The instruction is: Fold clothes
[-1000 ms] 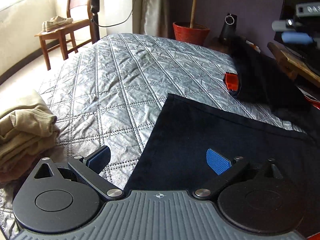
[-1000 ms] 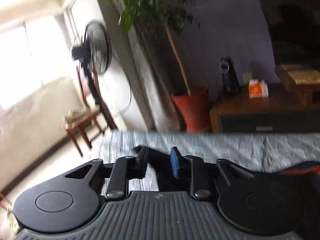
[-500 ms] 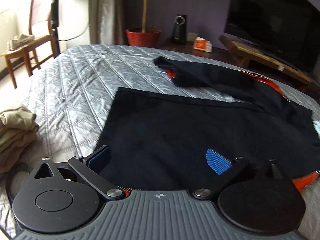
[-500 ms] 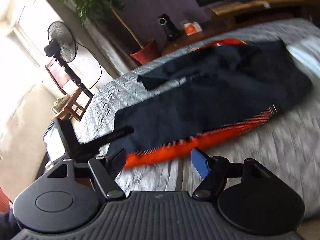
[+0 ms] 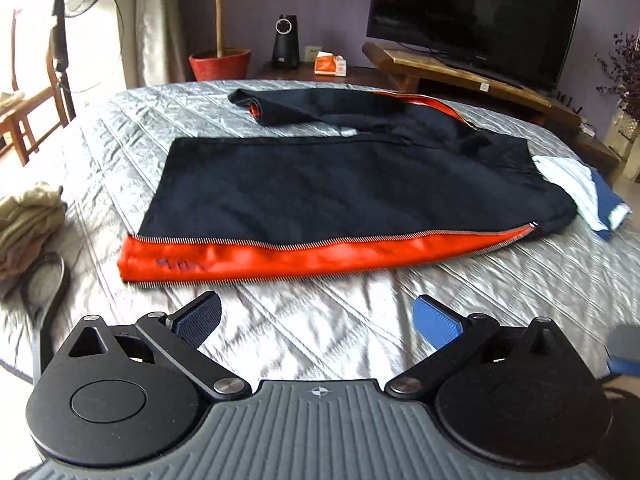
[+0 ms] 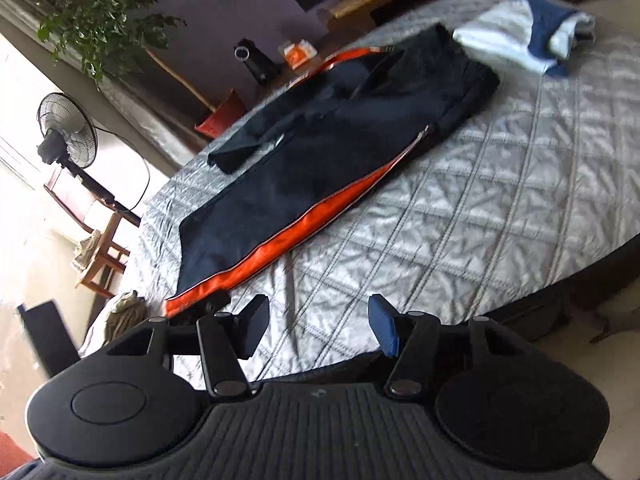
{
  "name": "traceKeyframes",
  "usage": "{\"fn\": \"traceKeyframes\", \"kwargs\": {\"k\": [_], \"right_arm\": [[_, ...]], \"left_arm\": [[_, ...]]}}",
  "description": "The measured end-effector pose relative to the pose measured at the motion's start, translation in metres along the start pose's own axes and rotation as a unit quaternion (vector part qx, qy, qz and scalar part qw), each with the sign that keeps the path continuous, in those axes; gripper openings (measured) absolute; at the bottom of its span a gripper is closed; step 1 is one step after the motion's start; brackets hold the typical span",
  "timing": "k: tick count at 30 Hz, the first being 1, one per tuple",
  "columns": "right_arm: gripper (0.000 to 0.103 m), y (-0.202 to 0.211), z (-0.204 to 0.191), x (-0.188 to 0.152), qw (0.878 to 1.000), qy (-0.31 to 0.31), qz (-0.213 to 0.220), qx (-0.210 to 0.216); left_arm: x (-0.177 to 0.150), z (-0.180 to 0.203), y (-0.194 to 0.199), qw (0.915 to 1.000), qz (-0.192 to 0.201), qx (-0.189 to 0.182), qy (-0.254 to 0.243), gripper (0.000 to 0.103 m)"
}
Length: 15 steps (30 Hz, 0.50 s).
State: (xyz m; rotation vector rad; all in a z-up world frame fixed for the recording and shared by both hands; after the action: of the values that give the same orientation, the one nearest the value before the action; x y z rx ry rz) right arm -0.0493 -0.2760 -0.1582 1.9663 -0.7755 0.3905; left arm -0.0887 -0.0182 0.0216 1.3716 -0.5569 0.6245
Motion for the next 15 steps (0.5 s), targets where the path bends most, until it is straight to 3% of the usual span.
{"fn": "traceKeyframes", "kwargs": {"k": [12, 15], "right_arm": [[0.055, -0.001, -0.017, -0.007, 0.999, 0.051, 0.004, -0.002], [0.056, 0.014, -0.017, -0.015, 0.998, 0.063, 0.006, -0.005]], "left_arm": [[-0.028, 0.022, 0.028, 0.9999, -0.006, -0.003, -0.014, 0.103], [-0.034, 0.027, 0.031, 0.9996, -0.010, -0.005, -0.025, 0.103]]}}
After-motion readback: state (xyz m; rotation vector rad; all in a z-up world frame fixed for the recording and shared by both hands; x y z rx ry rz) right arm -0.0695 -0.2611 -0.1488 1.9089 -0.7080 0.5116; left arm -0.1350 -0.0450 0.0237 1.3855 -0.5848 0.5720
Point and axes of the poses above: each gripper's, at about its wrist camera, not at the fingertips, and y roughly against the way its jaws point, z to its right, x to its top, the point moved 8 cm from there along -y, roughly the way its jaws point, and after that the axes turned 7 degrees about y, right-handed, at the moved point
